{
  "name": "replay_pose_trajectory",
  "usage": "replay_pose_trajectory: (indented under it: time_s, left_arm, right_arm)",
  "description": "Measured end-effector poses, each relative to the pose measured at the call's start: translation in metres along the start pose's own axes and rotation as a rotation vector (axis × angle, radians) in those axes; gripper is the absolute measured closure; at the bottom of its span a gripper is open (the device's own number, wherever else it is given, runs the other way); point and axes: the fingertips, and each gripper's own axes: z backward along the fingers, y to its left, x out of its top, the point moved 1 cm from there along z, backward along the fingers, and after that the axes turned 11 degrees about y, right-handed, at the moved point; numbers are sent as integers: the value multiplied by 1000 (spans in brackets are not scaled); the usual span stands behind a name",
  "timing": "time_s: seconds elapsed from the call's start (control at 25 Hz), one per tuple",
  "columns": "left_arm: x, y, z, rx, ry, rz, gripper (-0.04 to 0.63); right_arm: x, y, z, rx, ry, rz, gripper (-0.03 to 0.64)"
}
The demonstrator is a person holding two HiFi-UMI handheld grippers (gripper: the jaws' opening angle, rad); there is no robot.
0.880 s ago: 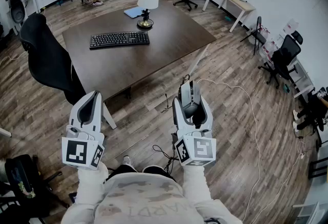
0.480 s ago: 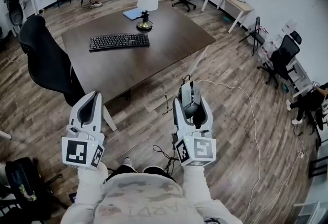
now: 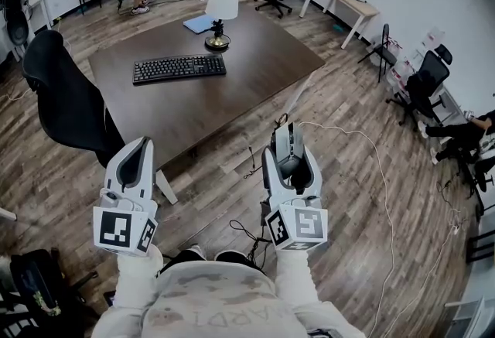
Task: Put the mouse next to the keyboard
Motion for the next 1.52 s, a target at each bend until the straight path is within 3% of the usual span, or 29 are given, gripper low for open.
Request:
replay_pose_trajectory:
  time_s: [0.64,1.52]
  left_arm:
    - [-11,42,-54,-37,1,9,589]
    - [3,68,-246,23,-9,19,589]
  right_arm:
    - [0,-3,-59,-60,-17,4,311]
    - [16,-90,-249,16,-1,16,311]
